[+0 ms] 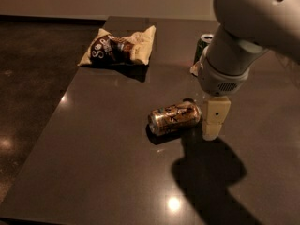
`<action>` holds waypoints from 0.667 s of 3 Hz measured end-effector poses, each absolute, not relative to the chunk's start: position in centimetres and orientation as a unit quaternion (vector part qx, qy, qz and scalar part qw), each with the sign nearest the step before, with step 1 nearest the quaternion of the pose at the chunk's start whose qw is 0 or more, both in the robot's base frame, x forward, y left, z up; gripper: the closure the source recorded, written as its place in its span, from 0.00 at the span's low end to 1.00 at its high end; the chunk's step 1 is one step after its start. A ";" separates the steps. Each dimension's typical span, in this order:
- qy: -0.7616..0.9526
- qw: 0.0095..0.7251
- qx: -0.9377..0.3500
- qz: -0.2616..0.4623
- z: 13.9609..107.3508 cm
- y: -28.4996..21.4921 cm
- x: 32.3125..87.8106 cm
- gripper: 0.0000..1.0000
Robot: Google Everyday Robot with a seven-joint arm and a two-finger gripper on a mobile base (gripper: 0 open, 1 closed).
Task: Pick orange can
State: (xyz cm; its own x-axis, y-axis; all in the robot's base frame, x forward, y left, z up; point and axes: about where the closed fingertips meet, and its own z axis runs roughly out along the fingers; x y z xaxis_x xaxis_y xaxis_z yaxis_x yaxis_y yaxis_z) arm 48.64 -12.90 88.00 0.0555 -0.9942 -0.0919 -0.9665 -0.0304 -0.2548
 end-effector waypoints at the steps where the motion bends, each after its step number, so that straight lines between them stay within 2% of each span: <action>1: 0.664 0.109 -0.738 -0.042 86.5 -11.9 49.0 0.00; 2: 0.637 0.093 -0.765 -0.025 85.9 -10.6 48.5 0.00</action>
Offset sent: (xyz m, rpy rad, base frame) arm -0.0081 0.0363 -0.0281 -0.0340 0.1370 0.2385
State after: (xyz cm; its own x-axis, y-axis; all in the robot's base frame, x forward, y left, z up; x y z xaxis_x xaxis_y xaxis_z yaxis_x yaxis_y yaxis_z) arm 48.50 -10.61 85.88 0.1879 -0.9790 -0.0795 -0.9696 -0.1720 -0.1740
